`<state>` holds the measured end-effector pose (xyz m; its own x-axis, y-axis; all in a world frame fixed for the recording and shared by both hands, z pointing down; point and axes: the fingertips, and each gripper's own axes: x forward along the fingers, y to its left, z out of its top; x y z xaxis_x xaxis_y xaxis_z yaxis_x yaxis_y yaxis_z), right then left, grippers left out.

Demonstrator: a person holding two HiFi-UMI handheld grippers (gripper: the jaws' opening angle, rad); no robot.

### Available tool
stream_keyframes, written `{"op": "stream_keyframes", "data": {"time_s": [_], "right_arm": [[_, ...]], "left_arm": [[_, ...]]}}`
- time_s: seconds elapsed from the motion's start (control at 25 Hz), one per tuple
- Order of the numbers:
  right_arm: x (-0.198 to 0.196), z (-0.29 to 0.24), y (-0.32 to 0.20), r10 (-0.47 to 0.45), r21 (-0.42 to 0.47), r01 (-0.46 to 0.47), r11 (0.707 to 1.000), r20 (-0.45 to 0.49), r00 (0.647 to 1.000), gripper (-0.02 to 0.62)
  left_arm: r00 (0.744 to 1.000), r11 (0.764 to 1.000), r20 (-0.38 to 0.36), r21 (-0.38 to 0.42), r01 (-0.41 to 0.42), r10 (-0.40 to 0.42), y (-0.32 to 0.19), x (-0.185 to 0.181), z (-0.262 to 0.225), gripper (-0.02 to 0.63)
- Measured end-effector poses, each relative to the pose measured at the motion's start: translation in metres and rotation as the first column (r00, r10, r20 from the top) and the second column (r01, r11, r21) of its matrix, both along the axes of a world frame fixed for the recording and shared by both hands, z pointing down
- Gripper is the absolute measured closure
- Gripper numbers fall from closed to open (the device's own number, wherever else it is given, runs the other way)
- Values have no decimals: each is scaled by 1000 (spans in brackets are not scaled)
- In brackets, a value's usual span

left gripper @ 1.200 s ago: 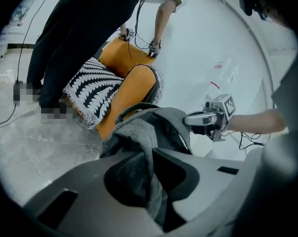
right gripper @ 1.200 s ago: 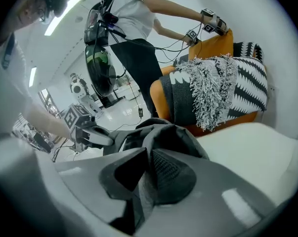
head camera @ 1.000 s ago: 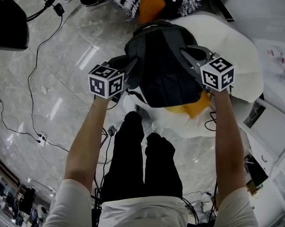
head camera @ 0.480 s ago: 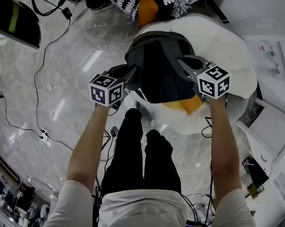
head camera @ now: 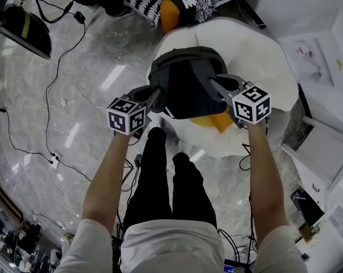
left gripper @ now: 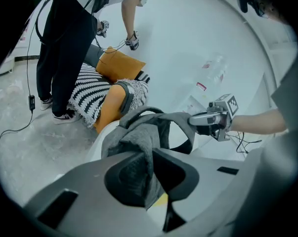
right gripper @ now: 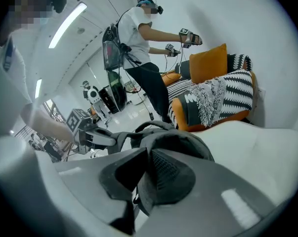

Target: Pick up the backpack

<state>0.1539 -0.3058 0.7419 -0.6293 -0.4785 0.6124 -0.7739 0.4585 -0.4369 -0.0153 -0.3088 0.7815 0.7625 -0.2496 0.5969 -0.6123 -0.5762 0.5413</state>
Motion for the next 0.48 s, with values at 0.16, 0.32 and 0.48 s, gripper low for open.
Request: {"op": "stream_keyframes", "data": {"time_s": [0.16, 0.32, 0.48], "right_arm": [[3, -11, 15, -4, 6, 4, 1000, 2, 1000, 565], [8, -20, 31, 4, 6, -4, 1000, 9, 1000, 565], [13, -32, 50, 22, 0, -22, 1000, 23, 1000, 565]], "left_arm": [[1000, 1000, 9, 0, 12, -12, 18, 2, -11, 578], [1000, 1000, 20, 2, 13, -13, 35, 6, -21, 578], [999, 1000, 34, 7, 2, -2, 51, 9, -35, 578]]}}
